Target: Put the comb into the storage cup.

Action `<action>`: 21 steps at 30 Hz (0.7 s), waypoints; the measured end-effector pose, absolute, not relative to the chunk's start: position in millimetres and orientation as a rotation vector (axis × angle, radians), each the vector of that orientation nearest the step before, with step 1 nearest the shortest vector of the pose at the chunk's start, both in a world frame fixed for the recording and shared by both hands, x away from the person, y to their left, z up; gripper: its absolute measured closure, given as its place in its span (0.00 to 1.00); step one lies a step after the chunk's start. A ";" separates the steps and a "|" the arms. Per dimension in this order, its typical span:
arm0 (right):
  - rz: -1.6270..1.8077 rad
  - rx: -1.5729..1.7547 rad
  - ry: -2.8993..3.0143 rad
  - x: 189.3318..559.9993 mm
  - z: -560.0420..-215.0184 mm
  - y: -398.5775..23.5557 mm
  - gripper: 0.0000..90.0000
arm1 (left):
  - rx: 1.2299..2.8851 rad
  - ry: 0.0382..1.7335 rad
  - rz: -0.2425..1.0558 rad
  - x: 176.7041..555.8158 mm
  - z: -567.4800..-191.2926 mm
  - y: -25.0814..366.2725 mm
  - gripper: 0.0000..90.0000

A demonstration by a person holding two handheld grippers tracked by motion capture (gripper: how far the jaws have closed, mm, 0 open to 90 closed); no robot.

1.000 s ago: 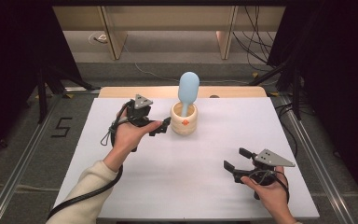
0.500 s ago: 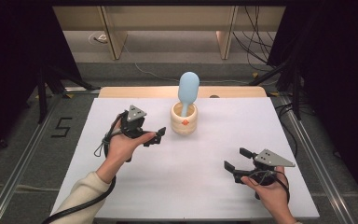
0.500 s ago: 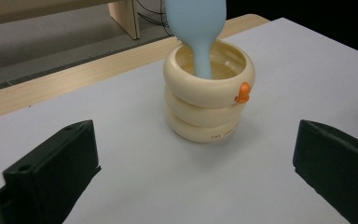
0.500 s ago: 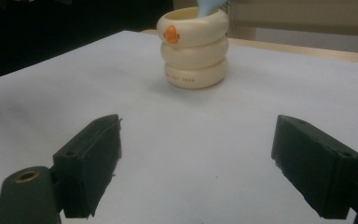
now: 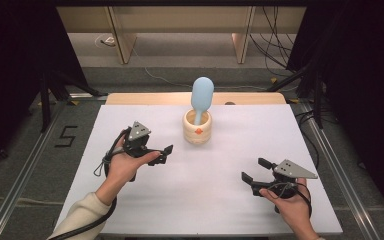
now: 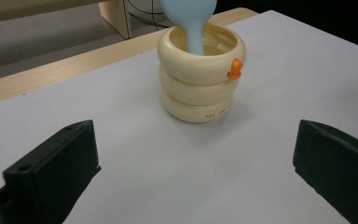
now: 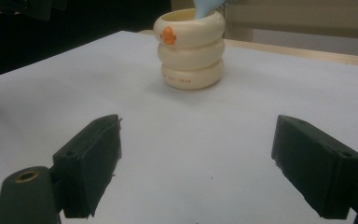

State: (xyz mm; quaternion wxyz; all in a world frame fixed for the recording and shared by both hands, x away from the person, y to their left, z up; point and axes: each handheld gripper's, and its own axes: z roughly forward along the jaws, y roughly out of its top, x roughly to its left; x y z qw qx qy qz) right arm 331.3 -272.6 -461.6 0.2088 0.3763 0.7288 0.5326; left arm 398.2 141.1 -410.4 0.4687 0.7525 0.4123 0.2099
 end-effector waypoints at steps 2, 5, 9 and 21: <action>1.478 1.042 2.029 331.2 -461.3 -272.9 0.19 | 1.841 1.002 0.518 395.3 -411.5 143.7 0.00; 1.475 1.041 2.031 331.1 -461.2 -273.1 0.19 | 1.843 0.991 0.517 390.6 -414.2 146.8 0.00; 1.471 1.037 2.034 331.0 -460.9 -273.2 0.19 | 1.850 0.966 0.509 386.0 -416.7 151.8 0.00; 1.472 1.036 2.035 330.7 -460.5 -274.0 0.19 | 1.849 0.952 0.536 371.4 -428.9 168.9 0.00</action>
